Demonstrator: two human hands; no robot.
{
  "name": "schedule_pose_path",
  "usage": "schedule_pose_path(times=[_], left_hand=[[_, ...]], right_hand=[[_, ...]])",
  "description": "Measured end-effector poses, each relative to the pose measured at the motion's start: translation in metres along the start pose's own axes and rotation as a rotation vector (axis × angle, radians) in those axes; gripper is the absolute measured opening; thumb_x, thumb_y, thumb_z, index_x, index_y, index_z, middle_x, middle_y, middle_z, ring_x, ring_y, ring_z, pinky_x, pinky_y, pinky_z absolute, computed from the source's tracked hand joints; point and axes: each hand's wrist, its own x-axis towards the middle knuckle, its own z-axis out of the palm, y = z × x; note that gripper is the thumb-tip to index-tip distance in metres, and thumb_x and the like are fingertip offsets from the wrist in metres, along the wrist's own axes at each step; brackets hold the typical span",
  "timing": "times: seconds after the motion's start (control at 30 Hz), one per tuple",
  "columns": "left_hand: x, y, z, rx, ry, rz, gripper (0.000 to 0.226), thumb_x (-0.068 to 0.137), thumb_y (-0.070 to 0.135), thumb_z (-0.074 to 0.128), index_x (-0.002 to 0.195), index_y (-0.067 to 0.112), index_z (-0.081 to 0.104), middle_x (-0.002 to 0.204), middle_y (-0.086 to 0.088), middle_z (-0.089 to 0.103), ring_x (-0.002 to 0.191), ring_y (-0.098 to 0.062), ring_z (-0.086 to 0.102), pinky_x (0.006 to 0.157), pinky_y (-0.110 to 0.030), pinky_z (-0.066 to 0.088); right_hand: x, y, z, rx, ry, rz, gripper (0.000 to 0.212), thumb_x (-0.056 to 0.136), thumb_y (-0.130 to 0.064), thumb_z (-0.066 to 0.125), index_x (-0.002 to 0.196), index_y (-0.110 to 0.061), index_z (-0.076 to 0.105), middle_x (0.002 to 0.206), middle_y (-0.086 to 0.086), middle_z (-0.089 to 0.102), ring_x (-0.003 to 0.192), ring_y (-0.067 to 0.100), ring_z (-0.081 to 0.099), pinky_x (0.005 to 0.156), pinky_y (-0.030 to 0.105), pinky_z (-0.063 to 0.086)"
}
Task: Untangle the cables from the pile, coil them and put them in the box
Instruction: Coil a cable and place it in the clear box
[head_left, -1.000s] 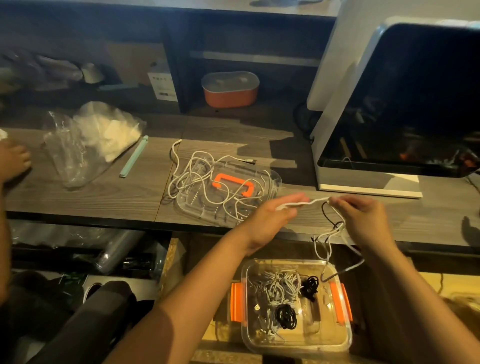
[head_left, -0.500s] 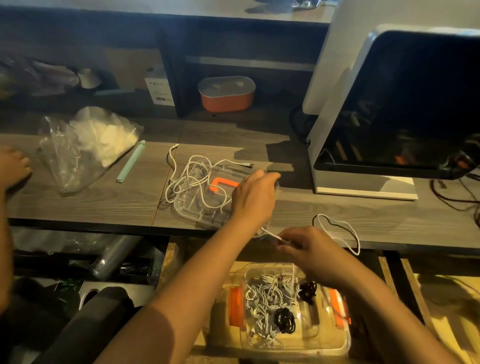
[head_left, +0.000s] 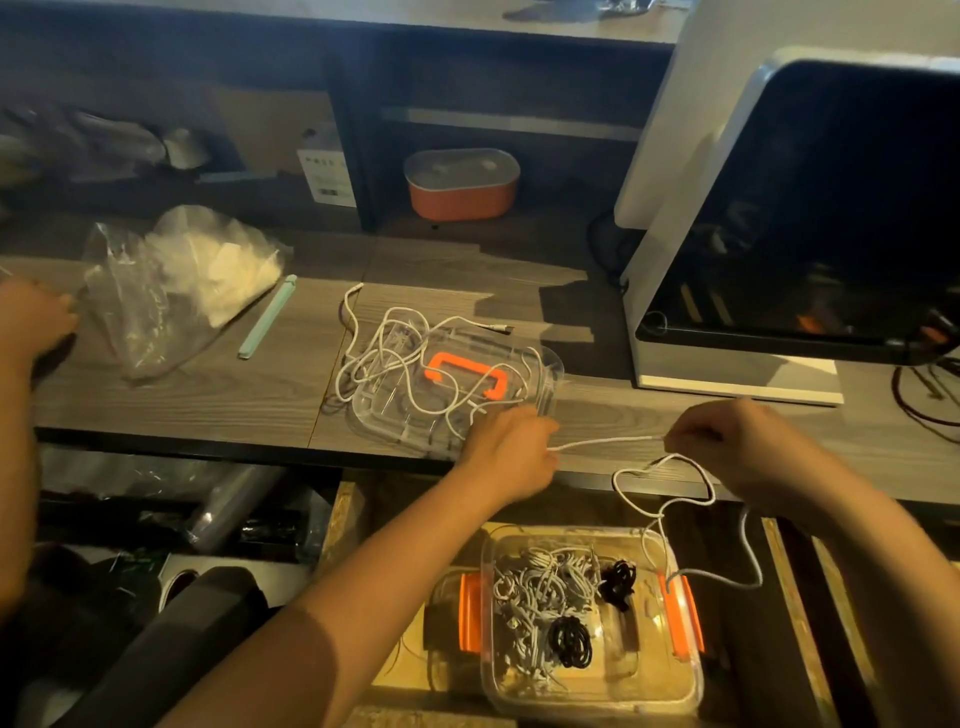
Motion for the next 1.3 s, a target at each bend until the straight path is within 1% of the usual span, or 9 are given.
schedule_pose_path(times=[0.1, 0.2, 0.33, 0.47, 0.6, 0.73, 0.83, 1.07, 1.3], left_hand=[[0.001, 0.0, 0.001, -0.247, -0.084, -0.037, 0.032, 0.094, 0.01, 0.044, 0.118, 0.018, 0.064, 0.112, -0.009, 0.062, 0.097, -0.027, 0.058, 0.068, -0.028, 0.042], [0.002, 0.0, -0.004, -0.712, -0.2, -0.051, 0.041, 0.1, 0.013, 0.042, 0.14, 0.021, 0.044, 0.136, -0.008, 0.05, 0.118, -0.026, 0.05, 0.085, -0.021, 0.04], [-0.011, 0.019, -0.021, -1.432, -0.262, 0.077, 0.038, 0.1, 0.006, 0.035, 0.134, 0.016, 0.047, 0.142, 0.0, 0.046, 0.135, -0.012, 0.038, 0.111, -0.026, 0.028], [-0.005, 0.032, -0.037, -1.511, -0.163, 0.156, 0.031, 0.1, 0.019, 0.032, 0.12, 0.023, 0.055, 0.107, 0.006, 0.067, 0.122, -0.015, 0.052, 0.108, -0.037, 0.032], [0.01, 0.046, -0.042, -1.195, 0.101, 0.084, 0.034, 0.101, 0.01, 0.033, 0.128, 0.02, 0.051, 0.079, 0.001, 0.056, 0.081, -0.01, 0.056, 0.078, -0.022, 0.051], [0.022, 0.045, -0.031, -0.791, 0.262, 0.134, 0.036, 0.102, 0.014, 0.033, 0.131, 0.024, 0.051, 0.128, -0.004, 0.054, 0.114, -0.011, 0.049, 0.08, -0.006, 0.034], [0.03, 0.035, -0.022, -0.443, 0.378, 0.071, 0.035, 0.1, 0.01, 0.036, 0.128, 0.019, 0.055, 0.121, -0.01, 0.056, 0.105, -0.025, 0.055, 0.075, -0.024, 0.042], [0.03, 0.006, -0.008, -0.148, 0.177, -0.047, 0.051, 0.094, 0.057, 0.037, 0.123, 0.023, 0.06, 0.122, -0.007, 0.059, 0.111, -0.024, 0.054, 0.084, -0.033, 0.041], [0.008, -0.014, -0.001, -0.196, -0.233, 0.006, 0.087, 0.074, 0.079, 0.034, 0.146, 0.029, 0.031, 0.141, -0.005, 0.037, 0.129, -0.026, 0.038, 0.1, -0.041, 0.037]], right_hand=[[0.008, 0.006, 0.009, 0.032, 0.122, 0.004, 0.008, 0.092, -0.024, 0.058, 0.094, -0.022, 0.065, 0.083, -0.007, 0.059, 0.08, 0.01, 0.056, 0.065, 0.021, 0.043], [0.013, 0.012, 0.022, 0.154, 0.18, 0.079, 0.014, 0.093, -0.03, 0.055, 0.084, -0.02, 0.06, 0.075, -0.002, 0.058, 0.07, 0.012, 0.053, 0.056, 0.022, 0.038], [0.012, 0.003, 0.046, 0.309, -0.009, 0.177, 0.037, 0.098, -0.039, 0.039, 0.081, -0.014, 0.061, 0.069, 0.003, 0.056, 0.061, 0.014, 0.05, 0.056, 0.025, 0.039], [0.003, -0.025, 0.067, 0.329, -0.231, 0.055, 0.041, 0.101, -0.04, 0.031, 0.078, -0.016, 0.056, 0.064, -0.004, 0.05, 0.055, 0.006, 0.045, 0.053, 0.019, 0.033], [-0.002, -0.048, 0.081, 0.326, -0.284, -0.066, 0.021, 0.1, -0.031, 0.043, 0.093, -0.015, 0.055, 0.07, -0.004, 0.053, 0.054, 0.005, 0.046, 0.053, 0.023, 0.041], [-0.008, -0.054, 0.065, 0.373, -0.265, -0.078, 0.015, 0.097, -0.027, 0.049, 0.104, -0.014, 0.053, 0.072, -0.002, 0.056, 0.057, 0.008, 0.05, 0.05, 0.023, 0.041], [-0.01, -0.048, 0.05, 0.198, -0.239, -0.118, 0.022, 0.096, -0.034, 0.049, 0.103, -0.015, 0.058, 0.08, -0.006, 0.056, 0.069, 0.007, 0.052, 0.065, 0.027, 0.044], [-0.015, -0.023, 0.006, 0.051, -0.243, -0.086, 0.006, 0.092, -0.03, 0.058, 0.087, -0.029, 0.061, 0.083, -0.007, 0.065, 0.074, 0.005, 0.063, 0.068, 0.022, 0.053], [-0.007, -0.003, -0.01, 0.307, 0.37, -0.019, 0.017, 0.095, -0.024, 0.048, 0.091, -0.022, 0.065, 0.081, -0.003, 0.061, 0.076, 0.02, 0.058, 0.069, 0.035, 0.049]])
